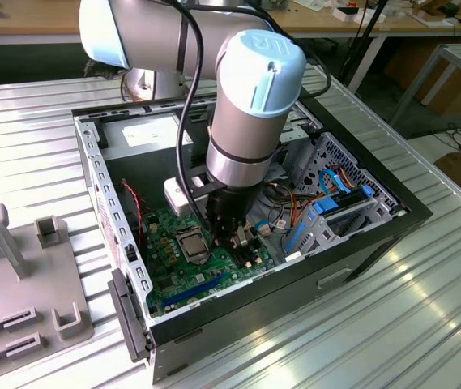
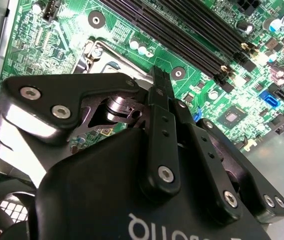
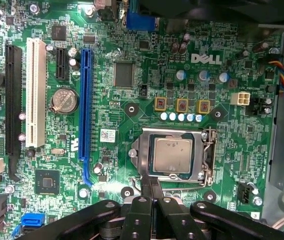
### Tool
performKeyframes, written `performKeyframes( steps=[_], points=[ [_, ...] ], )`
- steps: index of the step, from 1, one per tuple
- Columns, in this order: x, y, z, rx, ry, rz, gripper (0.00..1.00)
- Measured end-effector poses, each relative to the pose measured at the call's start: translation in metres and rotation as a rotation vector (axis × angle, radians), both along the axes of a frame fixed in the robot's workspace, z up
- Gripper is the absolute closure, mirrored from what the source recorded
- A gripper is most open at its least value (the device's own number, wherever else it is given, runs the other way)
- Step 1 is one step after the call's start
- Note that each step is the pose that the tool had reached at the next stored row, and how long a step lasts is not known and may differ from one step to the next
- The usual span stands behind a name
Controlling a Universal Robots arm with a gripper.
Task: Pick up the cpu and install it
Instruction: 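Install the first cpu locking lever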
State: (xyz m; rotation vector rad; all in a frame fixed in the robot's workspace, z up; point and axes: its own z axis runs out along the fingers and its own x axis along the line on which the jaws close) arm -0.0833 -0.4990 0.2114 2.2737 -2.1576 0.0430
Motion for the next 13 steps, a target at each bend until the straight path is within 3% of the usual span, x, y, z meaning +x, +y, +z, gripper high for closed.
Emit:
performKeyframes(
  steps=[13],
  points=[
    [0.0001, 0.0, -0.0033, 0.0, -0.0038, 0.021, 0.89]
  ],
)
